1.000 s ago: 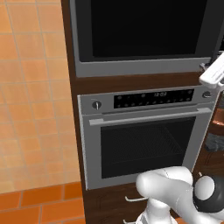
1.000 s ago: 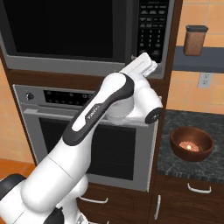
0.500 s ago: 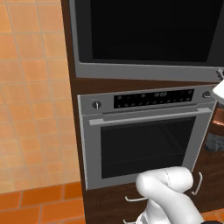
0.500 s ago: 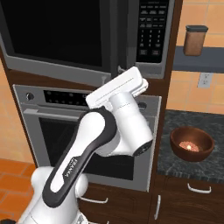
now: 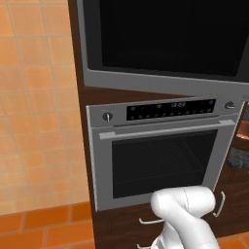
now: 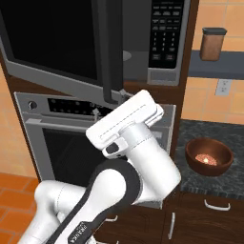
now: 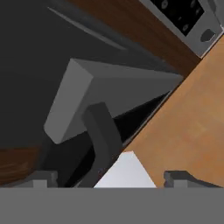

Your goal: Open the microwave, place the bowl with waffle inside the microwave, then close the microwave door and turn it on.

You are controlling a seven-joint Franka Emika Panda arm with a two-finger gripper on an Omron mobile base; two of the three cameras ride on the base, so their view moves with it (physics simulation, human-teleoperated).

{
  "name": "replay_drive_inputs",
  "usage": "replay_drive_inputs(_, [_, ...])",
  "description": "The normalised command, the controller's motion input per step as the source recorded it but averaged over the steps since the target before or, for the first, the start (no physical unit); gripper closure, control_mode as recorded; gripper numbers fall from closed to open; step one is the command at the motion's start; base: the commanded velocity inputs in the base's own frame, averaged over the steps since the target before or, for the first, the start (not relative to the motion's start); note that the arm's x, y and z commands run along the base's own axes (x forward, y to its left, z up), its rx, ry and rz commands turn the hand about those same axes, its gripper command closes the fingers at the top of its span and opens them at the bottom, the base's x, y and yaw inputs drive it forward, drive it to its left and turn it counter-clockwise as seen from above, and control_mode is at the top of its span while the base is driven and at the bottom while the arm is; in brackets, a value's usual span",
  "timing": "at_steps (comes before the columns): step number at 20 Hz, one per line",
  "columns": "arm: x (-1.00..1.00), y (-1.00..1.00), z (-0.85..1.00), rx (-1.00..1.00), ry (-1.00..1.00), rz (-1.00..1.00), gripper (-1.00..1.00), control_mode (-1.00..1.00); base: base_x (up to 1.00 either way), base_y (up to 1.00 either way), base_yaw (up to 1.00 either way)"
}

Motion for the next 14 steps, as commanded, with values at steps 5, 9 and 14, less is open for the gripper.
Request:
replay_drive_inputs(5, [-0.09, -0.89, -0.67, -0.29, -0.06, -0.02, -1.0, -1.0, 0.0, 0.0, 0.0])
replay_drive_inputs(9, [0.82, -0.89, -0.07, -0.1, -0.14, -0.01, -1.0, -1.0, 0.0, 0.0, 0.0])
replay_drive_inputs(14, [1.0, -0.14, -0.49, -0.14, -0.01, 0.0, -1.0, -1.0, 0.0, 0.0, 0.0])
